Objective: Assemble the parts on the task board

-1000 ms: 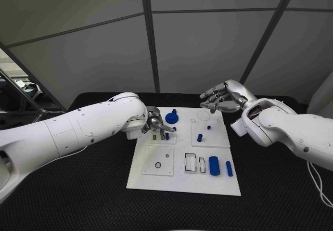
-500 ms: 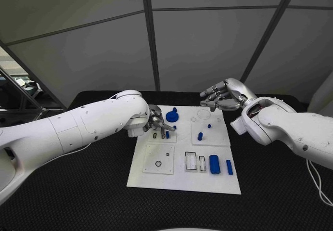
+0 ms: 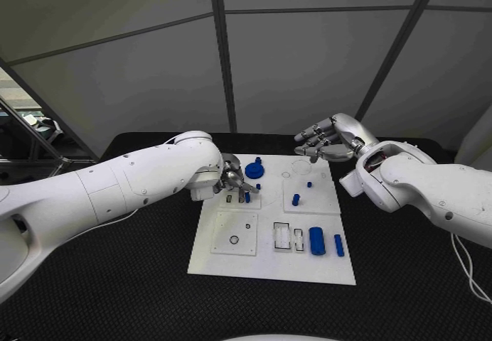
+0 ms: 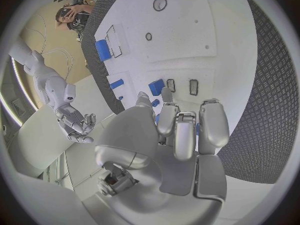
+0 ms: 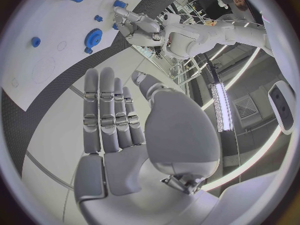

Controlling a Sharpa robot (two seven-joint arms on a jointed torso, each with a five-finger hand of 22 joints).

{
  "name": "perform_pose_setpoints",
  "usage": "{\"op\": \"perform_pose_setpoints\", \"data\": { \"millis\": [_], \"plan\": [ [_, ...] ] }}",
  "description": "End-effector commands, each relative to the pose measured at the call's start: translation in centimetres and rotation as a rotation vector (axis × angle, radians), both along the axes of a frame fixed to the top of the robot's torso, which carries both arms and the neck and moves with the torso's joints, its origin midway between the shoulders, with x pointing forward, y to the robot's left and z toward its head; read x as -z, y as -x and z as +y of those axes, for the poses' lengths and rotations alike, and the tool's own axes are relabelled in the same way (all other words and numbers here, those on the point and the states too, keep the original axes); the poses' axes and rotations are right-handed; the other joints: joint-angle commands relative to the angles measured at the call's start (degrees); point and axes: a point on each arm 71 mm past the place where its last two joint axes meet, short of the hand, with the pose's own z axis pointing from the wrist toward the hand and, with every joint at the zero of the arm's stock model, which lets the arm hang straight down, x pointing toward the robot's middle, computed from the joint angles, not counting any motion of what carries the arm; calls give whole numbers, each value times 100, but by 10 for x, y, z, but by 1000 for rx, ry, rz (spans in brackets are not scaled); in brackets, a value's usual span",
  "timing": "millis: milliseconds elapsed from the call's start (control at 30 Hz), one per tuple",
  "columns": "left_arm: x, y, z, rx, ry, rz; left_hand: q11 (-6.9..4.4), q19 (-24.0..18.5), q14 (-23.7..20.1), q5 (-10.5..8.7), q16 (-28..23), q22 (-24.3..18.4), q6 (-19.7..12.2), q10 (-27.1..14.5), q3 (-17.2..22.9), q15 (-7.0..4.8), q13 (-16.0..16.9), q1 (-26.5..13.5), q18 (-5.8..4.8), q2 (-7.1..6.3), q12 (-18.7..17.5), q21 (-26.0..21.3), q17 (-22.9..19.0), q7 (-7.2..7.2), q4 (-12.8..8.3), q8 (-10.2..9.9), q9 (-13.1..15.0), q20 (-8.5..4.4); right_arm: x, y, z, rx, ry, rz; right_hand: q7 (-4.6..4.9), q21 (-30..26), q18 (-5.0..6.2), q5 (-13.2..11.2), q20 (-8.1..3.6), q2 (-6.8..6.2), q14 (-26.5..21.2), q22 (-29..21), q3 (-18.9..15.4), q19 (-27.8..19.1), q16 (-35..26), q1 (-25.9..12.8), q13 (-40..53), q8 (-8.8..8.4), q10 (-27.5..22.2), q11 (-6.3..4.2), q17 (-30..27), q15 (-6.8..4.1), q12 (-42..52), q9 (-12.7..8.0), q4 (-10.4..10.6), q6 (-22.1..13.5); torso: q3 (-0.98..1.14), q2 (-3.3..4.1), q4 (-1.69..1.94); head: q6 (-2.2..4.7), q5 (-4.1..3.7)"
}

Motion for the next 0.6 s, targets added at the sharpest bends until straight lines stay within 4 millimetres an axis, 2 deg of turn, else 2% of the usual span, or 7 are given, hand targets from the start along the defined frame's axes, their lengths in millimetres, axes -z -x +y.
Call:
{"op": "perform_pose_setpoints", "data": {
  "millis": [33, 400, 533, 567, 600],
  "plan": [
    [0, 1, -1, 19, -15, 12, -125, -46, 538, 28, -7, -2, -18, 209, 11, -35, 996, 49, -261, -4, 819, -13, 1299, 0, -19, -23, 10, -7, -2, 0, 1, -4, -4, -15, 13, 9, 14, 42, 4, 20, -29, 7, 11, 26, 25, -41, -11, -7, -45, 10, 17, 12, 8, -8, -28, -43, 0, 2, -1, -6, 0],
    [0, 1, -3, 26, -16, 14, -132, -40, 542, 89, 4, 24, -2, 214, 54, -38, 1007, 138, -263, 24, 820, -6, 1312, -10, -62, -54, 67, -8, -3, 0, 2, -6, -9, -25, 12, 8, 14, 51, 4, 37, -37, 9, 22, 26, 31, -37, -16, -4, -52, 10, 30, 11, 8, -7, -32, -38, 0, -1, 4, -24, 1],
    [0, 1, -4, 25, -7, 6, -152, -47, 543, 141, 7, 28, 2, 216, 205, -53, 1016, 362, -260, 177, 811, -10, 1316, -32, -188, -111, 128, -18, -3, -1, 2, -7, -10, -27, 11, 8, 15, 55, 4, 43, -40, 10, 27, 26, 34, -31, -18, -3, -55, 9, 36, 10, 9, -6, -38, -36, -1, 1, 5, -25, 2],
    [0, 1, -4, 26, -4, 4, -159, -48, 543, 224, 6, 32, -5, 216, 260, -60, 1017, 448, -260, 223, 808, -11, 1315, -40, -243, -132, 140, -24, -3, -1, 2, -7, -10, -27, 11, 8, 15, 55, 4, 43, -40, 10, 27, 26, 34, -31, -18, -3, -55, 9, 36, 10, 9, -6, -38, -36, -1, 2, 3, -26, 4],
    [0, 1, -5, 27, -1, 2, -167, -50, 543, 389, 7, 35, -19, 214, 323, -69, 1019, 553, -259, 267, 803, -12, 1316, -49, -312, -161, 150, -32, -3, -1, 2, -7, -10, -27, 11, 8, 15, 55, 4, 43, -40, 10, 27, 26, 34, -31, -18, -3, -55, 9, 36, 10, 9, -6, -38, -36, -1, 2, 3, -28, 5]
  ]
}}
